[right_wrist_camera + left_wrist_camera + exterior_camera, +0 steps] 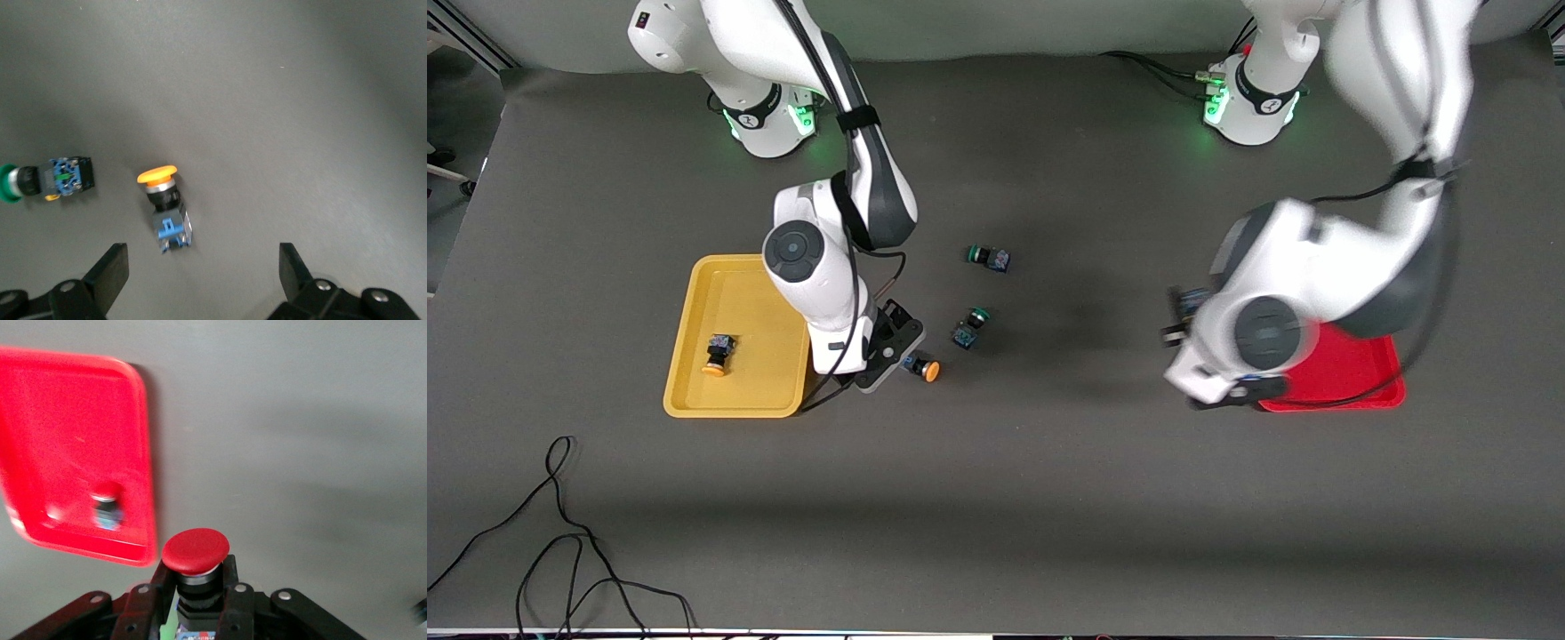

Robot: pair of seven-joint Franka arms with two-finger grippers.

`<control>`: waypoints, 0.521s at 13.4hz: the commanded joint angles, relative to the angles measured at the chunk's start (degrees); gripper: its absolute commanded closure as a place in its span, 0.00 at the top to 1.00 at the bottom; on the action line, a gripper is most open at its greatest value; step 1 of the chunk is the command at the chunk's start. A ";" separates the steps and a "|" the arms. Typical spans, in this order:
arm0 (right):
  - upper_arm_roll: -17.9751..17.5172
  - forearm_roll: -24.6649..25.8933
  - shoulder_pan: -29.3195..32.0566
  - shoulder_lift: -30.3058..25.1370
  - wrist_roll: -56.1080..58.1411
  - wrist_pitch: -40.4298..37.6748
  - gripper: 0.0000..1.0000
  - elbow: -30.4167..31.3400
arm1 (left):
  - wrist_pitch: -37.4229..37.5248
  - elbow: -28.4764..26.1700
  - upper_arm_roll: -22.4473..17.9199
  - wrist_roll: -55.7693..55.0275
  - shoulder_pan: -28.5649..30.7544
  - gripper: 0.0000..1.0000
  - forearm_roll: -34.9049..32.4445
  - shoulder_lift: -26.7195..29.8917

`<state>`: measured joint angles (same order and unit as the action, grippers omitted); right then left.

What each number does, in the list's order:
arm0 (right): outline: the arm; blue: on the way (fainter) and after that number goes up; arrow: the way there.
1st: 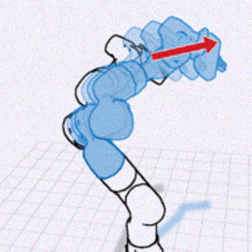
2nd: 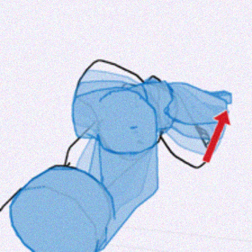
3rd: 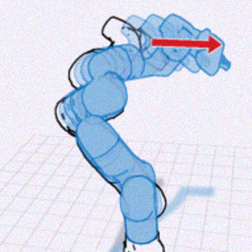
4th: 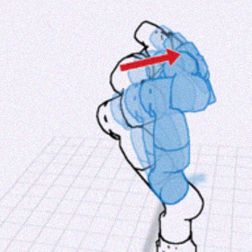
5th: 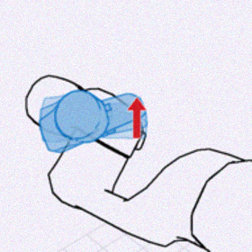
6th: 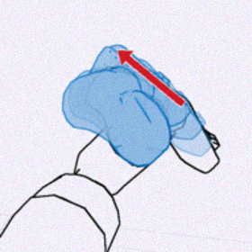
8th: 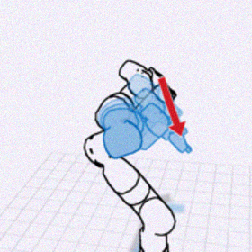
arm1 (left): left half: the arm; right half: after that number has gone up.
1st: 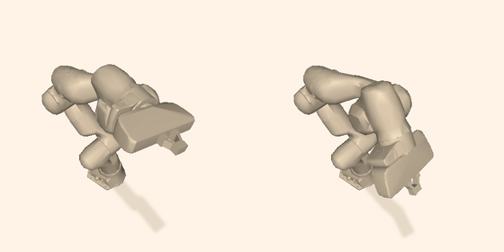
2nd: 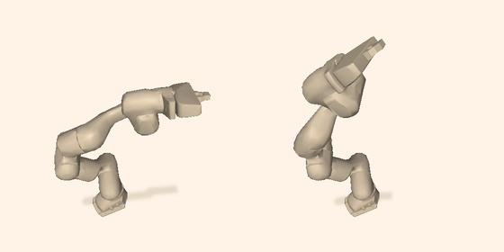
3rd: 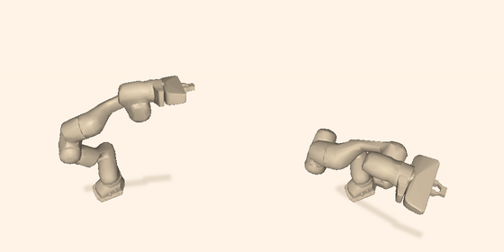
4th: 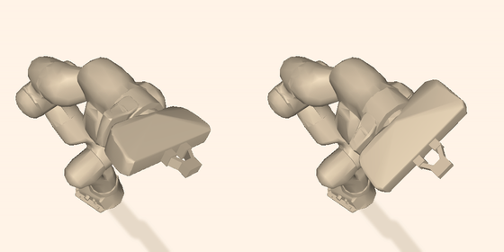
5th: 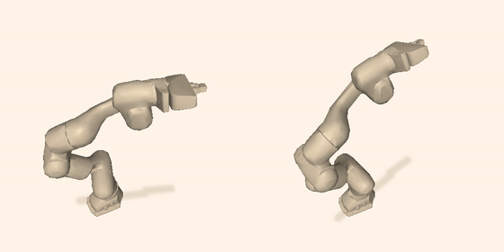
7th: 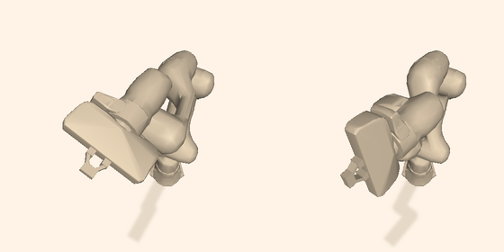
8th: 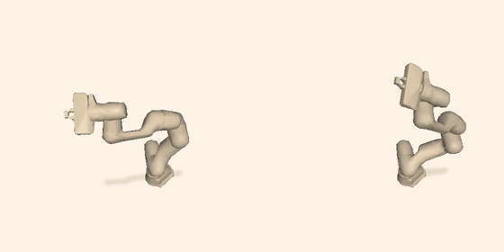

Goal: Place red and yellow buttons in trays
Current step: 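Carry the yellow button to the yellow tray while the left gripper carries red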

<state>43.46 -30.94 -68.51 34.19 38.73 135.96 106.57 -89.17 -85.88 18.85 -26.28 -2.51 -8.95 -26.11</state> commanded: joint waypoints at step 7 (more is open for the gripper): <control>-5.58 -12.74 1.97 8.97 5.74 11.52 0.95 1.00 | -39.38 -35.57 0.31 31.54 23.59 0.00 -8.96 6.00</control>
<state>38.05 -41.70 -67.84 43.87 41.58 147.93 108.28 -122.01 -116.14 18.41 2.34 18.46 -15.27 -20.79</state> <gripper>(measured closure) 0.004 0.674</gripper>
